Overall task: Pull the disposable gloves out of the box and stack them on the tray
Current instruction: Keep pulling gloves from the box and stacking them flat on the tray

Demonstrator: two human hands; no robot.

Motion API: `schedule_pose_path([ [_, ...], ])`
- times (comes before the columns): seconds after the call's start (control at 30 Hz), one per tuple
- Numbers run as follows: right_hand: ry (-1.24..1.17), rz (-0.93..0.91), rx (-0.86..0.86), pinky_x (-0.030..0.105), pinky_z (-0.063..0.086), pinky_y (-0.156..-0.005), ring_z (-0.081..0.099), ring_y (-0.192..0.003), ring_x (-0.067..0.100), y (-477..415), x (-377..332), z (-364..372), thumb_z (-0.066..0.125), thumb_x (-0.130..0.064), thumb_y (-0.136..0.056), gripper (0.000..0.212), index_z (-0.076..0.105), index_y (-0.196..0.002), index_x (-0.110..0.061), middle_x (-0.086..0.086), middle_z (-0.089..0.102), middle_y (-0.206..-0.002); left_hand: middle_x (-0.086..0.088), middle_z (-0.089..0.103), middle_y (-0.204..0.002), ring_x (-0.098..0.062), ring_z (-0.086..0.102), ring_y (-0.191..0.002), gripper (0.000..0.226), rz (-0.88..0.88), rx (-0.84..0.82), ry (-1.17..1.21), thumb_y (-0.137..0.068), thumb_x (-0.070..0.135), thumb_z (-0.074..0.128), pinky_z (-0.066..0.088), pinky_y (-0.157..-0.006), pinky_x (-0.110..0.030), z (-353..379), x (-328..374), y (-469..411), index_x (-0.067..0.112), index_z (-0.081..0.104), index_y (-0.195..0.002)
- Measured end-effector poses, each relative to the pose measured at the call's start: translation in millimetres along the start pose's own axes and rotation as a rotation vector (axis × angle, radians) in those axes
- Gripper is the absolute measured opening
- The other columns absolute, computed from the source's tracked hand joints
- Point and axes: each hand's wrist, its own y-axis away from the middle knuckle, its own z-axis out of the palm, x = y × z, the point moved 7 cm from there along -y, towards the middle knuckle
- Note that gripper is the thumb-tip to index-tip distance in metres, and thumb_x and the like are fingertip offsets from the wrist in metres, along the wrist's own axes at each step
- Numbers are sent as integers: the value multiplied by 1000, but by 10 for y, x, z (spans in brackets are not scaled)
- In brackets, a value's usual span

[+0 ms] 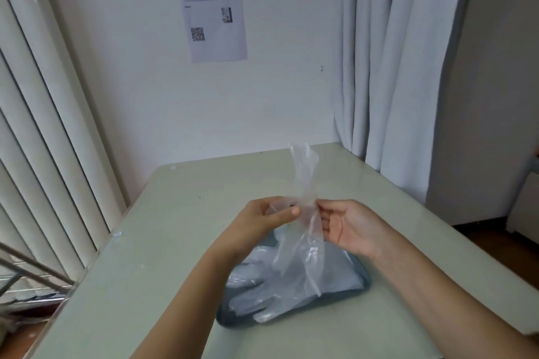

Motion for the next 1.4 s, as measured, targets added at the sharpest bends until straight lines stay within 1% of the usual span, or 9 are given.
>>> schedule_pose_path([
  [0.13, -38, -5, -55, 33, 57, -78, 69, -81, 22, 110, 96, 16, 57, -8, -78, 39, 62, -115, 1, 15, 70, -98, -12, 62, -73, -28, 50, -69, 32, -30, 220, 91, -81, 40, 74, 43, -63, -29, -19, 15, 57, 9, 75, -88],
  [0.37, -24, 34, -12, 31, 57, -73, 67, -81, 24, 219, 111, -188, 60, -14, -78, 28, 61, -104, -5, 15, 68, -96, -11, 74, -101, -28, 68, -103, 26, -47, 124, 24, -94, 27, 58, 50, -96, -34, 60, 154, 114, 10, 75, -103],
  [0.43, 48, 34, 14, 30, 57, -65, 68, -76, 25, 263, -78, -242, 59, -27, -79, 32, 61, -102, -4, 17, 69, -95, -2, 75, -88, -23, 70, -84, 17, -13, 185, -135, -93, 27, 61, 54, -86, -34, -12, 235, 89, 19, 76, -90],
  [0.53, 189, -21, 55, 31, 58, -67, 69, -86, 27, 354, -485, -283, 55, -50, -80, 53, 60, -110, -6, 17, 69, -110, -2, 48, -60, -12, 32, -54, 18, 2, 231, -470, -90, 32, 65, 37, -54, -25, -67, 362, 80, 25, 58, -74],
  [0.77, 656, 20, 76, 38, 57, -79, 69, -98, 31, 464, -596, -64, 60, -65, -65, 82, 53, -121, -5, 15, 71, -107, -8, 42, -66, -22, 37, -63, 26, 27, 190, -975, -94, 34, 57, 44, -69, -36, 106, 529, 47, 22, 58, -71],
  [1.0, 900, -155, 150, 33, 60, -76, 71, -76, 20, 440, -410, 260, 63, -50, -84, 51, 68, -101, -2, 3, 69, -85, -2, 70, -104, -21, 63, -91, 26, 142, 133, -1075, -100, 22, 43, 47, -75, -28, 468, 601, 36, 20, 66, -112],
  [1.13, 800, -218, 237, 29, 60, -72, 70, -76, 23, 434, -456, 174, 52, -24, -96, 30, 68, -103, 1, 11, 71, -87, 2, 72, -102, -14, 62, -77, 28, 216, 156, -919, -100, 26, 46, 49, -76, -30, 457, 625, 84, 24, 68, -117],
  [1.23, 687, -236, 196, 27, 59, -74, 72, -86, 24, 452, -486, 75, 46, -28, -100, 32, 65, -108, -4, 12, 74, -94, 7, 64, -59, -1, 53, -48, 22, 125, 181, -633, -98, 24, 53, 41, -55, -12, 301, 575, 123, 28, 73, -108],
  [1.4, 627, -143, 37, 33, 57, -84, 70, -95, 26, 507, -434, -173, 45, -32, -99, 35, 66, -113, -8, 11, 73, -104, -3, 76, -86, -12, 71, -83, 20, -80, 322, 61, -94, 12, 57, 56, -75, -18, -27, 433, 185, 6, 76, -92],
])
